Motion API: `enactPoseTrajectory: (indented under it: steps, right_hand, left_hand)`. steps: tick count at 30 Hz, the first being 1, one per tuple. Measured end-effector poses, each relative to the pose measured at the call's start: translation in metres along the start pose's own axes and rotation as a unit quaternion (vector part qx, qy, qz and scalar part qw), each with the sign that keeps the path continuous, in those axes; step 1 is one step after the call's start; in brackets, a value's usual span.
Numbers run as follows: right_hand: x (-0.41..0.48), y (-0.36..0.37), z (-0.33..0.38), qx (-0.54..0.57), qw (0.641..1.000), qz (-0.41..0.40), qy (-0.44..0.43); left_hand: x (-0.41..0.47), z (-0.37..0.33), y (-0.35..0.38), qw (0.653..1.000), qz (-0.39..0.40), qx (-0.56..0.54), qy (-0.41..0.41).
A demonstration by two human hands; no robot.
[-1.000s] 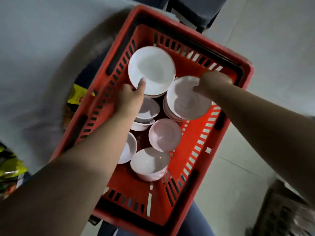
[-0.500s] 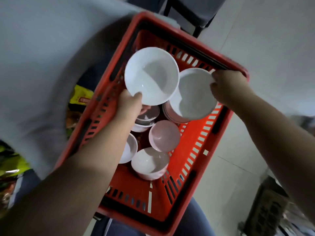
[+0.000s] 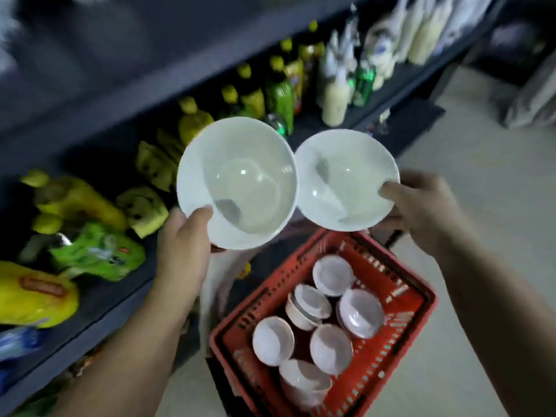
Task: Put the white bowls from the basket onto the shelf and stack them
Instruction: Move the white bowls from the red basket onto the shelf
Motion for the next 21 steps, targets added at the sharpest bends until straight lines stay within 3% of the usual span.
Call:
enactPoseTrajectory:
  steps: [3,9,21]
  right_hand:
    - [-0.008,0.021,0.050,0.061,0.998,0.012,-0.005]
    - [-0.013,0.055,0.133,0.086,0.996,0.023,-0.023]
    - [0.094,0.125,0.211,0.092,0.988,0.122,-0.024]
  left_hand:
    - [0.006,-0.048,-0.034,0.999,-0.002,0.019,0.033]
    - [0.035,-0.120,-0.090,0.994,0.077,0.081,0.016]
    - [0.126,-0.169,-0.076,0.996,0.022,0.075,-0.049]
Point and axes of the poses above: each hand's wrist, its own x-axis towards the middle knuckle, its own y-axis out of the palm, z = x × y, the point moved 5 cm from there along x, towards the middle knuckle, and after that the axes turned 1 degree about y, right-handed, at the moved point
